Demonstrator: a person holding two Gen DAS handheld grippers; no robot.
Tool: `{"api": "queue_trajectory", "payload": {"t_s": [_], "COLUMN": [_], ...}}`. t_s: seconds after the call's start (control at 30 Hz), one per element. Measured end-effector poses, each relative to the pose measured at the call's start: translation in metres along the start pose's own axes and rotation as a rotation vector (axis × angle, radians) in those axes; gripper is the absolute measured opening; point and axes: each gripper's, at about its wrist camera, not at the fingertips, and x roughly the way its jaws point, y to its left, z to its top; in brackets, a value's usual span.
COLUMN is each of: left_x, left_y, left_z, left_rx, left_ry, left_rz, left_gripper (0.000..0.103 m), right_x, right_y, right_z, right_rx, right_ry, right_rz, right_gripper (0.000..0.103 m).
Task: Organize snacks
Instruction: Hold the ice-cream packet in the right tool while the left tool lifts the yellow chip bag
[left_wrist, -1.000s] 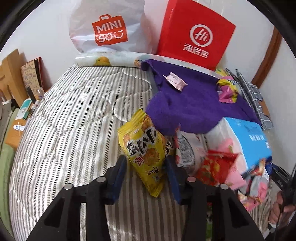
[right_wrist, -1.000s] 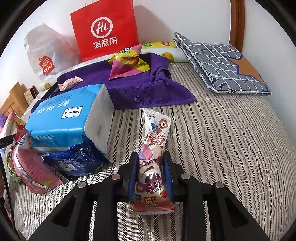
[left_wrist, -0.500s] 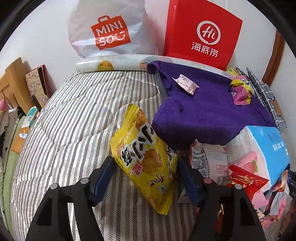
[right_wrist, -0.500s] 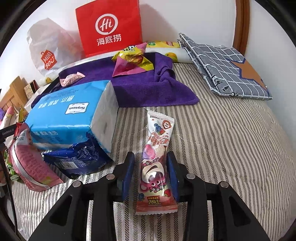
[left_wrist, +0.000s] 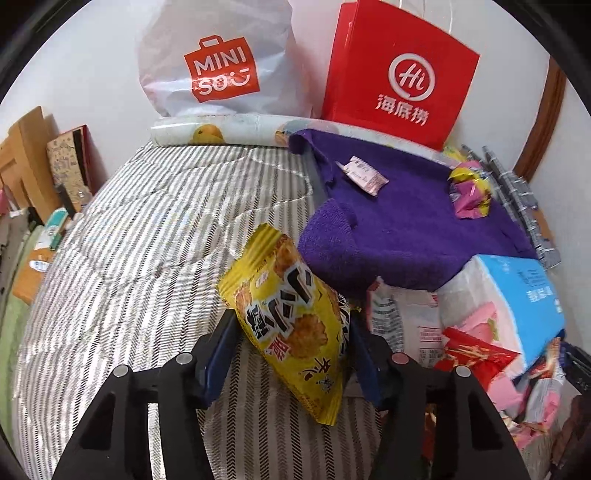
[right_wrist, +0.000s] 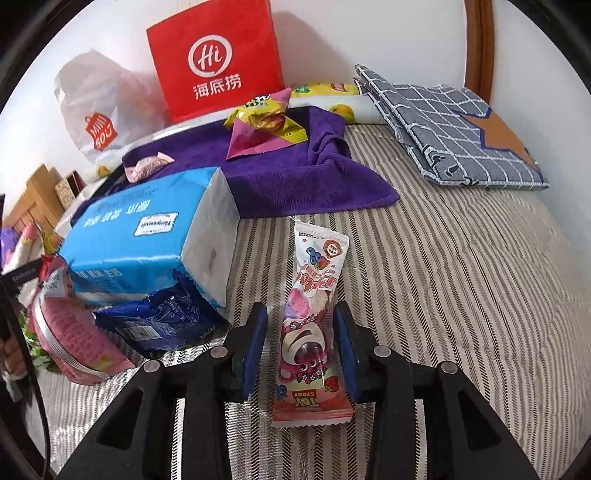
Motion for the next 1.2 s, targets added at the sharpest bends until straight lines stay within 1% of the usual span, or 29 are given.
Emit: {"api": "queue_trajectory", "payload": {"t_s": [0.2,0.27,0.33,0.43,0.53,0.8,0.9,1.07,1.2], "left_x": [-0.007,-0.008,-0.011,-0.019,-0.027,-0.055,-0.069,-0.087,-0.099], "left_y": [0.005,0.006,0.006,0.002,-0.003,-0.004,-0.005,-0.01,-0.019], "left_z": [-0.001,-0.001,-0.001,-0.002,-0.003,-0.012,-0.013,-0.014,-0.014], "left_rx": [-0.029,-0.035,-0.037,-0.021,0.003,-0.024,-0.019,0.004,0.008], "left_ry": [-0.022,-0.017,-0.024,-0.041,-0.05,-0.056,-0.067,-0.089,-0.109], "left_rz": [0.003,0.002,0.0,0.005,0.008,-0.056,-0.067,-0.067,-0.092], "left_gripper": [0.054,0.054,0.054,0.054,0.054,0.054,0.054,0.054,0.054], "right_x": [0.0,-0.001,-0.002,-0.004,-0.006,-0.012,-0.018,-0.037,-0.057], "right_y": [-0.001,-0.002,-0.006,-0.01,-0.01,-0.01,-0.01,-0.004,0.008], "right_z": [0.0,0.001,0.001,0.003,0.003,0.005,0.004,0.004,0.008], "right_rx": [0.009,0.02,0.04,0.062,0.066,0.07,0.077,0.07,0.037], "right_ry": [0.0,0.0,0.0,0.003,0.008,-0.003,-0.018,-0.046,-0.085], "right_rz": [0.003,-0.006,-0.006,0.004,0.007,-0.007,-0.006,0.019,0.035], "right_gripper": [0.037,0.03,0.026,0.023,0.022,0.021,0.02,0.02,0.02]}}
